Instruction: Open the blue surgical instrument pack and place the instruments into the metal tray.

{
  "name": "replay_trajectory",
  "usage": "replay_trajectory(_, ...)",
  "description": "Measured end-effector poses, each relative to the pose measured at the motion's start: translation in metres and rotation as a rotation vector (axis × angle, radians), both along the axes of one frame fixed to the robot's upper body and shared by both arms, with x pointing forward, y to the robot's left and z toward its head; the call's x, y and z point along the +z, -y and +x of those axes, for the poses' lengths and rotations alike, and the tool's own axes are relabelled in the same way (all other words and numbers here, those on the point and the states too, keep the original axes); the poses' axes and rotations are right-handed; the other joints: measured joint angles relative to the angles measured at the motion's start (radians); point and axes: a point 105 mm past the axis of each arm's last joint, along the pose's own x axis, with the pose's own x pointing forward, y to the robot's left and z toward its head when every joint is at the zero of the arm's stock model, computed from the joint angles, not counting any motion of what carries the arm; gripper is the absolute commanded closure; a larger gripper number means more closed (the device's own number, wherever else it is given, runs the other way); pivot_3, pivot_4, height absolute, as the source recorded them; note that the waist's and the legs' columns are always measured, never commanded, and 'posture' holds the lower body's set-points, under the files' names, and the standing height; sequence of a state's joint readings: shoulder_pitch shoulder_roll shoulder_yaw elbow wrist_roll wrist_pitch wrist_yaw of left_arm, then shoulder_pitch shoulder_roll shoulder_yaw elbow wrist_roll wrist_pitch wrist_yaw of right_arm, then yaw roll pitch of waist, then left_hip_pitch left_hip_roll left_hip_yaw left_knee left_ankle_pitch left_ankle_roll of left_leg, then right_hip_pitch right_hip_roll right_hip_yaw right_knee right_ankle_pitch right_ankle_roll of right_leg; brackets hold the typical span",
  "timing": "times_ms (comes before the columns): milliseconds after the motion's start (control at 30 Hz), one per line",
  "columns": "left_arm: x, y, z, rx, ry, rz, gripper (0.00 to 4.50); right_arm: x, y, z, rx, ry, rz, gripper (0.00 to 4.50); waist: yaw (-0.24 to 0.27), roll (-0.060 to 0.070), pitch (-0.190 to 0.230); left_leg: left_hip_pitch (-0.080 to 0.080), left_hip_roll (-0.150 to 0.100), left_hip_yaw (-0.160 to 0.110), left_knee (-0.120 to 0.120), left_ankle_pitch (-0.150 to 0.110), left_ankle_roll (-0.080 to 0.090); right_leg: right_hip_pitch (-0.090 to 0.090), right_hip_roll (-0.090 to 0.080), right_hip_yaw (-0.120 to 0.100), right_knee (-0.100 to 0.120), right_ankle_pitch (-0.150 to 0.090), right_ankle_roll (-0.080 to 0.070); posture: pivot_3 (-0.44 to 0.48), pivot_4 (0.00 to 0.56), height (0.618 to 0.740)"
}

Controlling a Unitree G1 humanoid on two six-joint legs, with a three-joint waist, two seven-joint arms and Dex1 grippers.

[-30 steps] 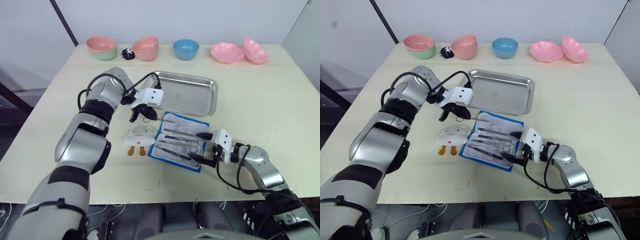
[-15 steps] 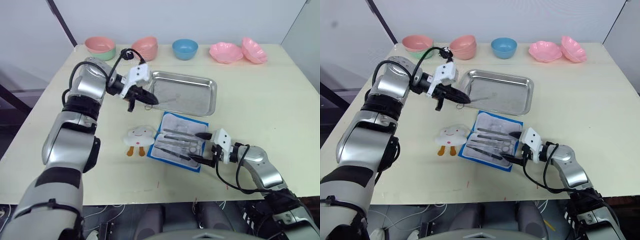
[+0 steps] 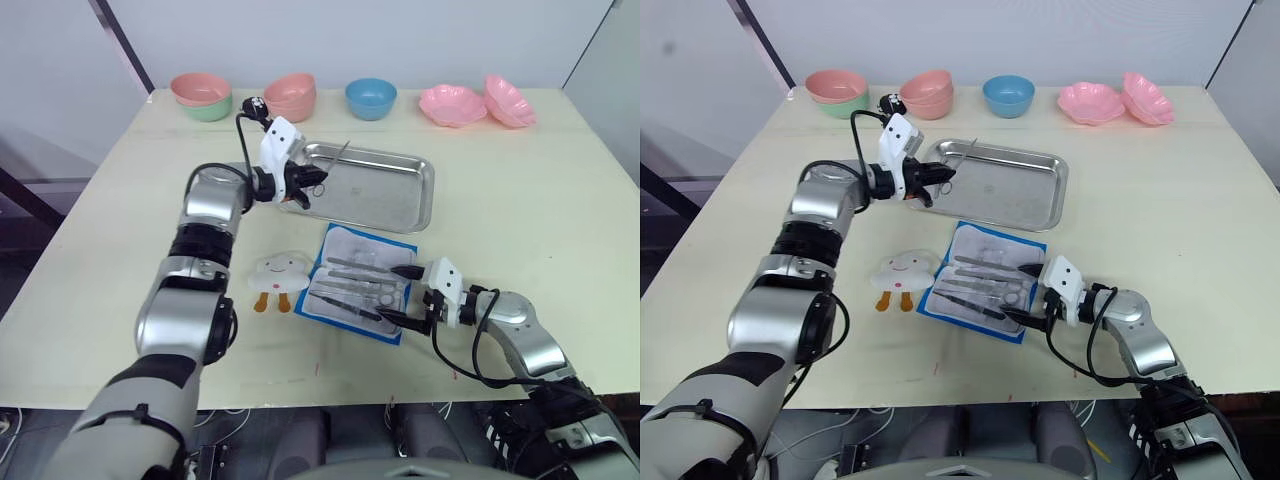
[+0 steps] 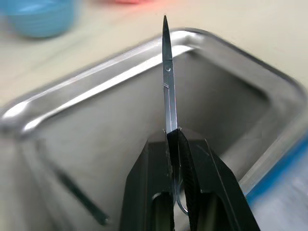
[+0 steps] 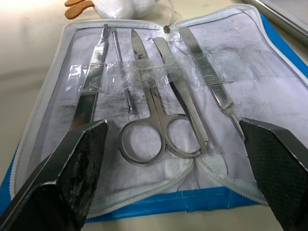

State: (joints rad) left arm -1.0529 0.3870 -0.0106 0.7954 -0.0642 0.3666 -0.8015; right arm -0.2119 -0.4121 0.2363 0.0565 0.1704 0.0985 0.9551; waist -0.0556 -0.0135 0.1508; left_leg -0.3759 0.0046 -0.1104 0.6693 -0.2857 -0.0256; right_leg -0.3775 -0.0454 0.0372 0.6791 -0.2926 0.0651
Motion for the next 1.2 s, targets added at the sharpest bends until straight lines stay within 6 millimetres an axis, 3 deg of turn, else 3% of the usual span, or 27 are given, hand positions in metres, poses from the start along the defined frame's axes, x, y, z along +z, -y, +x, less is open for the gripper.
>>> replay_trajectory(133,-0.008,0.006,0.009,0.106,0.001,-0.023,4.42,0.000,0.000,0.000,0.000,0.000,0.001,0.00,0.000,0.000,0.000,0.000,0.000,0.000,0.000,0.000,0.000,0.000,0.000,0.000,0.000,0.000,0.000,0.000,0.150,0.740)
replay_trajectory(333,-0.032,-0.001,0.023,0.332,-0.080,-0.031,4.42,0.000,0.000,0.000,-0.001,0.000,0.000,0.00,0.000,0.000,0.000,0.000,0.000,0.000,0.000,0.000,0.000,0.000,0.000,0.000,0.000,0.000,0.000,0.000,0.150,0.740)
replay_trajectory(567,-0.041,0.012,0.027,0.392,-0.126,-0.043,4.42,0.000,0.000,0.000,-0.002,0.001,0.002,0.00,-0.001,0.000,0.000,0.000,-0.001,0.001,0.000,0.002,-0.004,0.000,0.000,0.000,0.000,0.000,0.000,0.000,0.150,0.740)
replay_trajectory(733,-0.053,0.007,0.027,0.460,-0.169,-0.051,4.42,0.000,0.000,0.000,-0.011,0.004,0.006,0.00,0.001,0.000,0.000,0.000,-0.001,0.001,0.000,0.002,-0.004,0.000,0.000,0.000,0.000,0.000,0.000,0.000,0.150,0.740)
replay_trajectory(1033,-0.053,0.004,0.027,0.499,-0.192,-0.058,4.42,0.000,0.000,0.000,-0.022,0.011,0.012,0.00,0.002,0.000,0.000,0.000,-0.001,0.001,0.000,0.003,-0.005,0.000,0.000,0.000,0.000,0.000,0.000,0.000,0.150,0.740)
replay_trajectory(1100,-0.053,0.004,0.028,0.499,-0.192,-0.059,3.67,0.000,0.000,0.000,-0.022,0.011,0.012,0.00,0.003,0.000,0.000,0.000,-0.001,0.001,0.000,0.003,-0.005,0.000,0.000,0.000,0.000,0.000,0.000,0.000,0.150,0.740)
replay_trajectory(1133,-0.053,0.003,0.028,0.511,-0.198,-0.063,3.63,0.000,0.000,0.000,-0.022,0.011,0.013,0.00,0.003,0.000,0.000,0.000,-0.001,0.001,0.000,0.003,-0.005,0.000,0.000,0.000,0.000,0.000,0.000,0.000,0.150,0.740)
replay_trajectory(1200,-0.052,0.003,0.028,0.515,-0.197,-0.063,2.80,0.000,0.000,0.000,-0.022,0.011,0.013,0.00,0.003,0.000,0.000,0.000,-0.001,0.001,0.000,0.003,-0.005,0.000,0.000,0.000,0.000,0.000,0.000,0.000,0.150,0.740)
